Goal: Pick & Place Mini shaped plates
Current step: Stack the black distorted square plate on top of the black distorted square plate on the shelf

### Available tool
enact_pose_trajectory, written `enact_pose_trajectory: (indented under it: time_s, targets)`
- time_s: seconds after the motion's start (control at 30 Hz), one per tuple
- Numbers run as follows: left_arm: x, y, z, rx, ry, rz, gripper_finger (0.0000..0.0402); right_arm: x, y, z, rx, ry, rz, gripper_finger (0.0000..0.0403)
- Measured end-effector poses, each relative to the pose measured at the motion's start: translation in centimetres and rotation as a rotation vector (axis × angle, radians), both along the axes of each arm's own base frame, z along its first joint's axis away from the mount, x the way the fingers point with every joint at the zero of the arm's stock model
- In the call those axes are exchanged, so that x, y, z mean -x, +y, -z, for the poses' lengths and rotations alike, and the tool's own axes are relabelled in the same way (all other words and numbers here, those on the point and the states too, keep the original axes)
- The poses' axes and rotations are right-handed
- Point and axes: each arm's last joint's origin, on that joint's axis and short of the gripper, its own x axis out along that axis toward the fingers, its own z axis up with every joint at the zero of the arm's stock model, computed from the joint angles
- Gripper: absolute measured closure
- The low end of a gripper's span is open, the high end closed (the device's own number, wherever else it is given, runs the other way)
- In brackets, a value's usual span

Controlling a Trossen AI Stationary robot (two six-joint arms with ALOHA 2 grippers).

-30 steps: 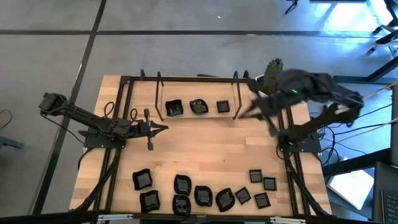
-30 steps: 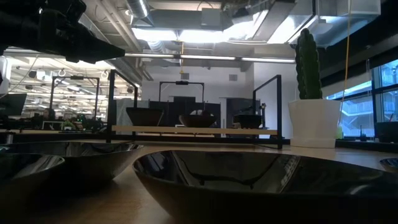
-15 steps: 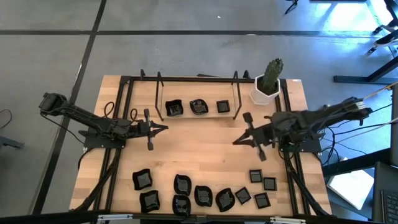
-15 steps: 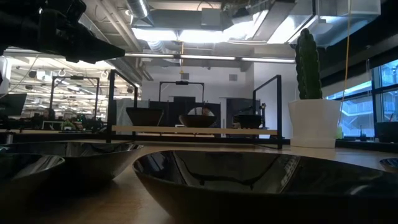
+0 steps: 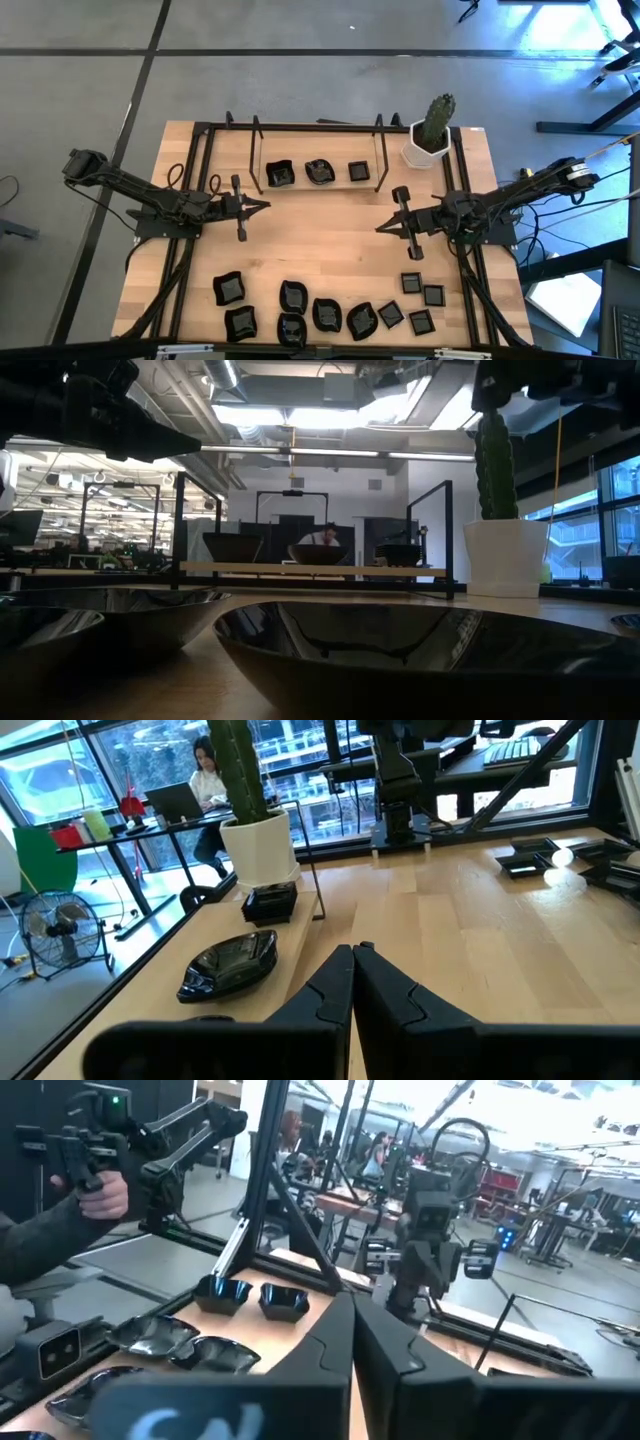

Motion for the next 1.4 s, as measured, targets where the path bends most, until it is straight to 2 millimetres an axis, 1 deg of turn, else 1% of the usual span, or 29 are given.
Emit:
enact_pose_trajectory:
  time_s: [0.13, 0.4, 0.47, 0.6, 0.73, 0.87, 0.93, 1.0, 1.1, 1.2, 1.27, 1.33, 1.4]
  targets:
    - [0.0, 0.0, 0.0, 0.002, 0.0, 0.0, 0.0398, 0.2, 0.1, 0.9, 0.09, 0.018, -0.049, 0.0398]
    - [0.0, 0.0, 0.0, 0.001, 0.001, 0.0, 0.0398, 0.2, 0.1, 1.1, 0.084, 0.028, -0.055, 0.0383]
    - [0.0, 0.0, 0.0, 0.0, 0.001, 0.0, 0.0398, 0.2, 0.0, 1.1, 0.079, 0.025, -0.001, 0.0383]
    - [0.0, 0.0, 0.0, -0.001, 0.002, 0.0, 0.0398, 0.2, -0.7, 0.3, 0.041, -0.035, 0.239, 0.0395]
    - [0.0, 0.0, 0.2, -0.006, 0.017, 0.001, 0.0398, 0.2, -0.7, 0.1, 0.045, -0.055, 0.268, 0.0396]
    - [0.0, 0.0, 0.2, -0.007, 0.023, 0.001, 0.0398, 0.4, -0.8, 0.2, 0.04, -0.055, 0.366, 0.0399]
    - [0.0, 0.0, 0.2, -0.007, 0.023, 0.001, 0.0398, 0.8, -0.6, 0.6, 0.071, -0.087, 0.364, 0.0399]
    - [0.0, 0.0, 0.2, -0.006, 0.022, 0.002, 0.0398, 1.6, -0.5, 0.9, 0.071, -0.16, 0.352, 0.0399]
    - [0.0, 0.0, 0.2, -0.006, 0.023, 0.001, 0.0398, 3.4, -0.5, 1.3, 0.029, -0.295, 0.337, 0.04]
    - [0.0, 0.0, 0.2, -0.006, 0.023, 0.001, 0.0398, 5.0, -0.8, 2.0, -0.002, -0.362, 0.332, 0.04]
    - [0.0, 0.0, 0.2, -0.007, 0.022, 0.001, 0.0398, 5.5, -1.0, 2.5, 0.001, -0.355, 0.359, 0.0401]
    - [0.0, 0.0, 0.2, -0.007, 0.022, 0.001, 0.0397, 5.5, -1.0, 2.7, 0.018, -0.31, 0.375, 0.0401]
    - [0.0, 0.0, 0.2, -0.005, 0.022, 0.001, 0.0398, 5.3, -0.8, 3.3, 0.066, -0.249, 0.331, 0.0401]
